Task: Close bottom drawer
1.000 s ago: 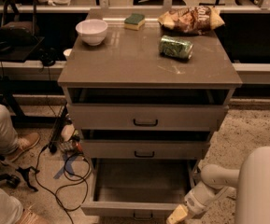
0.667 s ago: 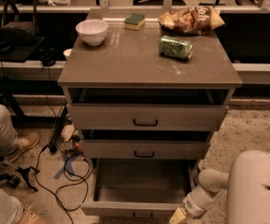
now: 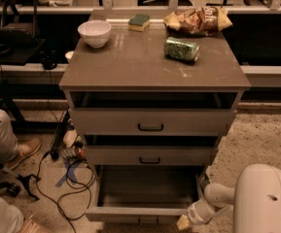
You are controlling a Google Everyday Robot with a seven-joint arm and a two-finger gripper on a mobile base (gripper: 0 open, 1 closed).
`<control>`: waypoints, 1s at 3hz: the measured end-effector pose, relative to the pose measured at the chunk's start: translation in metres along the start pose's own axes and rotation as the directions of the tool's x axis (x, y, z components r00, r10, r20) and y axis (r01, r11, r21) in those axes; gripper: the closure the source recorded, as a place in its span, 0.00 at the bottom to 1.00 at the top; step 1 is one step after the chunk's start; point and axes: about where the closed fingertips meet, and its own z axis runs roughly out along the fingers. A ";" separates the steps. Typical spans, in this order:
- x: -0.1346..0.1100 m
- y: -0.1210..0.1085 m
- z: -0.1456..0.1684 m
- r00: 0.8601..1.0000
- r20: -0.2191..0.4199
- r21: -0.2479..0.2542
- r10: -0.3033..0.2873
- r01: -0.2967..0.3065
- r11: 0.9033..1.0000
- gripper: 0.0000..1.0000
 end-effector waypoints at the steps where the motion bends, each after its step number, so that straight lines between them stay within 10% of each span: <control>1: 0.000 0.000 0.000 1.000 0.000 0.000 0.000 0.000 1.000 1.00; 3: -0.051 -0.013 0.029 0.996 0.085 0.034 0.027 -0.030 0.999 1.00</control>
Offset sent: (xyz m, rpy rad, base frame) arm 0.0000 0.0000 0.0000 0.0000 0.0000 0.0000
